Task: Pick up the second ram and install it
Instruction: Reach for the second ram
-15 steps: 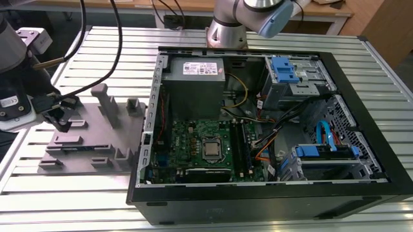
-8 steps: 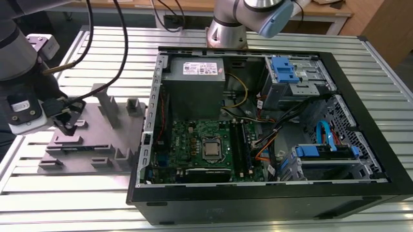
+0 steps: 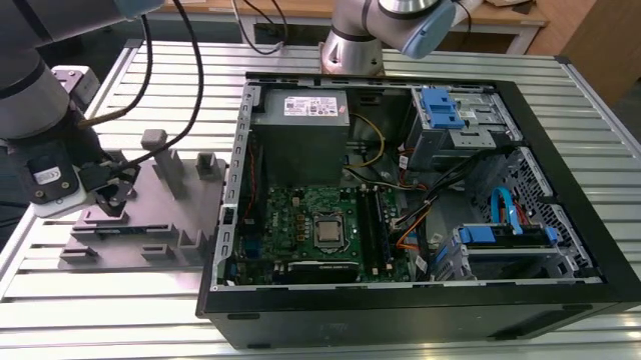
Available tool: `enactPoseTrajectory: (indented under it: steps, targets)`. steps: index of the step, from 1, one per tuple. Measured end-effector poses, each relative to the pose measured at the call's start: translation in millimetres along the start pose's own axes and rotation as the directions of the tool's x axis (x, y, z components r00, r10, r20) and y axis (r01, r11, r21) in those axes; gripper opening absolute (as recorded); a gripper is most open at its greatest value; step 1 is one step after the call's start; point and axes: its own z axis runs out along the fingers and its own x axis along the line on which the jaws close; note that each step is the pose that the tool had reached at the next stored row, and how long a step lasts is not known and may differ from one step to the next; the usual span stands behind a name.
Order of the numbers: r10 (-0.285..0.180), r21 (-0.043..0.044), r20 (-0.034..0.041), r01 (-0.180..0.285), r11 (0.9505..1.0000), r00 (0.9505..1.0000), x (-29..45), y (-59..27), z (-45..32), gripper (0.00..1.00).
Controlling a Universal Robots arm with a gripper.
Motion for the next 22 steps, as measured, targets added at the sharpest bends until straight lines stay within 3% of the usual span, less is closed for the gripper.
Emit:
enactPoseTrajectory:
  steps: [1,11,22]
  targets:
    - [-0.002,-0.0001,0.0000,0.002,1.0000,1.0000,0.1,-0.1,4.4,0.07]
    - [-0.006,-0.0003,0.0001,0.006,1.0000,1.0000,0.6,-0.3,22.6,0.07]
    - [-0.006,0.0000,0.0000,0.006,1.0000,1.0000,0.6,-0.3,24.0,0.07]
